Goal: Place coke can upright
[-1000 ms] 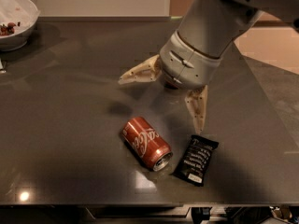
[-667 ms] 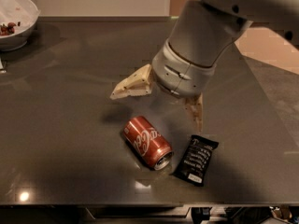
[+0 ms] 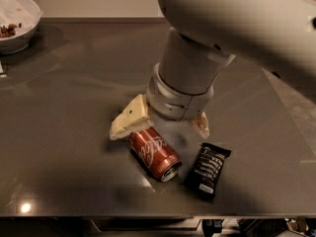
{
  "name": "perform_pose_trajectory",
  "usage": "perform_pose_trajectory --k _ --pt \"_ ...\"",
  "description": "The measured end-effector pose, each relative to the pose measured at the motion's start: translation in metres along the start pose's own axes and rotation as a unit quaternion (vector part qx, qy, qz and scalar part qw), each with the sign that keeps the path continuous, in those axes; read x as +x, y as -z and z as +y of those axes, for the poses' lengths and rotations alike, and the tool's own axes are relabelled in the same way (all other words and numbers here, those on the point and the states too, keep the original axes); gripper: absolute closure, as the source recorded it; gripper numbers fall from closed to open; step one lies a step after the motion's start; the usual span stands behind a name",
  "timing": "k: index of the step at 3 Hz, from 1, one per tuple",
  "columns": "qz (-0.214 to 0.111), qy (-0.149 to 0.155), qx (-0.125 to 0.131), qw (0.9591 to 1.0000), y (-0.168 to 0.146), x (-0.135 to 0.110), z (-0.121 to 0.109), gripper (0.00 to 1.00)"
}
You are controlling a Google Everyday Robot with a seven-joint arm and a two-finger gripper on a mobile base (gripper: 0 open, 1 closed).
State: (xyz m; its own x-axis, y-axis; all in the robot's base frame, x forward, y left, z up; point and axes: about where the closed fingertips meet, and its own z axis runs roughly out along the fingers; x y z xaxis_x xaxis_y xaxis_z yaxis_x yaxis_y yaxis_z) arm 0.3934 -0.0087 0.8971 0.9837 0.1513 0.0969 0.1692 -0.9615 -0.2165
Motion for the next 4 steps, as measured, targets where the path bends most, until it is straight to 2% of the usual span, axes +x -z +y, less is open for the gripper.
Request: perform_pose_trajectory --k 1,2,3,4 --pt "0.015 0.063 -0.03 0.9974 -0.016 -0.002 0.002 0.0" --pt "0.017 0.105 -0.056 0.9927 -0.034 -0.008 0.005 0.0" --pt "0.016 0.127 -0.074 0.989 -0.044 -0.01 0.008 0.0" --pt "0.013 0.143 -0.092 0.9853 -0.051 -0.007 0.012 0.19"
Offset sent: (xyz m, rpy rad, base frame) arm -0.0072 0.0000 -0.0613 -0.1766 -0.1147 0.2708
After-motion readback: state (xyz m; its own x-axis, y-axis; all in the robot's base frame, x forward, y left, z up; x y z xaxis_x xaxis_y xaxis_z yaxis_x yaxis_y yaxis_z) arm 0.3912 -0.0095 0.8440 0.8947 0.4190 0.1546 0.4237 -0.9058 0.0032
